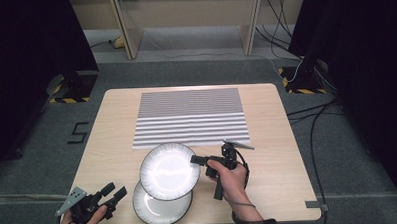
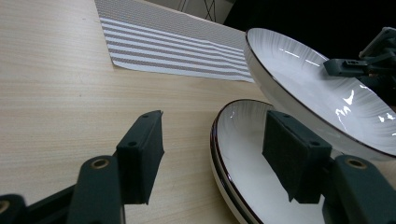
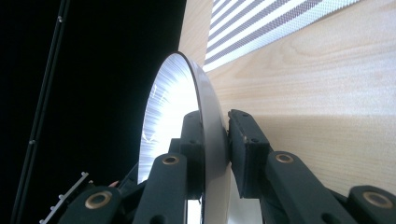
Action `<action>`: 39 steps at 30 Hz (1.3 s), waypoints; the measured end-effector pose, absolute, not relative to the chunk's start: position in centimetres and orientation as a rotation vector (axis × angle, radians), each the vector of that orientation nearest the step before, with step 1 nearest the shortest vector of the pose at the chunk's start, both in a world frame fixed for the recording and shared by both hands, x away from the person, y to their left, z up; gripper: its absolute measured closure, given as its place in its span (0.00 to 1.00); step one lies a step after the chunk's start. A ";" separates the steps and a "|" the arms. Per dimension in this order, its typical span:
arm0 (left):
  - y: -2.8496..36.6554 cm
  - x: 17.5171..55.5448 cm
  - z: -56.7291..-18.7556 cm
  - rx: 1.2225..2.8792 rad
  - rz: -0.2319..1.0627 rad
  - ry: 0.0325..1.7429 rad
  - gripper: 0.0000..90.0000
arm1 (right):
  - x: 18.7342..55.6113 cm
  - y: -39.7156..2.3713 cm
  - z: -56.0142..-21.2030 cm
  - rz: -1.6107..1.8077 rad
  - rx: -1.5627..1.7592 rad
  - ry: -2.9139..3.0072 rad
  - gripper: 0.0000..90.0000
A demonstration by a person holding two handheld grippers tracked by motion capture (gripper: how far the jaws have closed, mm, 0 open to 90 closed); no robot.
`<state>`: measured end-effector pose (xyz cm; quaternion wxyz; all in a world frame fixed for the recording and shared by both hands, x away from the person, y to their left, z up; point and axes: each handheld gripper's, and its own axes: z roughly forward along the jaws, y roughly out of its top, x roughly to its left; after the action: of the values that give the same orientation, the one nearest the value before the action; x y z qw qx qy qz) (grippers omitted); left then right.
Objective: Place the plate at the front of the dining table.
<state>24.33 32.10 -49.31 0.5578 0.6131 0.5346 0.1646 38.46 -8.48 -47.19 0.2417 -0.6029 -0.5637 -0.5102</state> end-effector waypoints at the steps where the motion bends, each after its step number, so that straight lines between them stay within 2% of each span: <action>1: 32.1 24.3 -49.3 1.447 0.388 1.261 0.42 | 38.5 -8.5 -47.2 -1.395 -1.649 -1.542 0.85; 39: 32.0 24.3 -49.5 1.454 0.376 1.260 0.42 | 40.2 -9.9 -44.7 -1.472 -1.678 -1.500 0.85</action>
<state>24.32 31.99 -49.49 0.5569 0.6160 0.5339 0.1593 40.25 -9.89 -44.74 0.2241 -0.6082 -0.5434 -0.5335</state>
